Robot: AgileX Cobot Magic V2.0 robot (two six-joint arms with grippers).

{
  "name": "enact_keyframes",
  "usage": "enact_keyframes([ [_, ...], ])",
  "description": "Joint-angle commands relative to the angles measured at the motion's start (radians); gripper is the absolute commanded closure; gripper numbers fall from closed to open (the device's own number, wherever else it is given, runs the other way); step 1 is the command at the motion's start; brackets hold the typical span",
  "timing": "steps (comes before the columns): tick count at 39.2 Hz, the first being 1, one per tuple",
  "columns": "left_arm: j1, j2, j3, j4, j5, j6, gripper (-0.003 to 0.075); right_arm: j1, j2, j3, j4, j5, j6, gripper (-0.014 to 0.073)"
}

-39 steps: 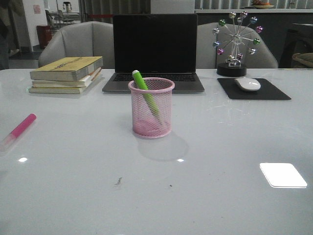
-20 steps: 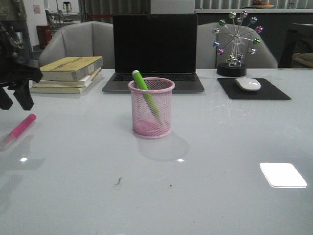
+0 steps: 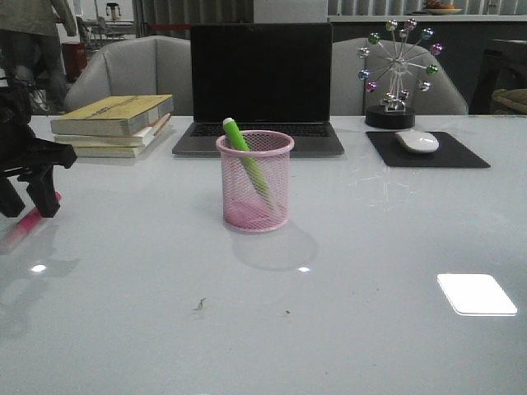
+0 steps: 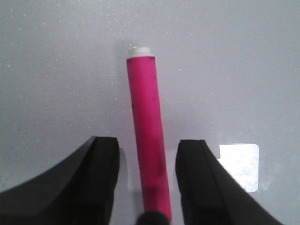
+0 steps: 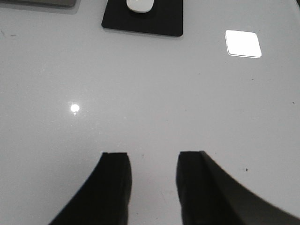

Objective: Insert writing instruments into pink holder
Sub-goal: 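Lower the left gripper onto the pink marker and close on it, then lift the pink marker and carry it above the pink holder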

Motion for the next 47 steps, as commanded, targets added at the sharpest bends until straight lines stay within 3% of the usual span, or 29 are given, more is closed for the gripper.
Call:
enact_keyframes([
  [1,-0.004,-0.052,-0.028,-0.016,-0.015,-0.003,0.0366,-0.007,-0.015,-0.026,-0.001,-0.072,-0.007,0.0223],
  [22,-0.004,0.021,-0.011,-0.016,0.077,-0.003,0.0384,-0.007,-0.015,-0.026,-0.001,-0.072,-0.007,0.0223],
  [30,-0.004,0.025,-0.011,-0.016,0.081,-0.003,0.0634,-0.007,-0.015,-0.026,-0.001,-0.072,-0.007,0.0223],
  [47,-0.004,0.017,-0.077,-0.238,0.03,0.025,0.0621,-0.007,-0.015,-0.026,-0.001,-0.072,-0.007,0.0223],
])
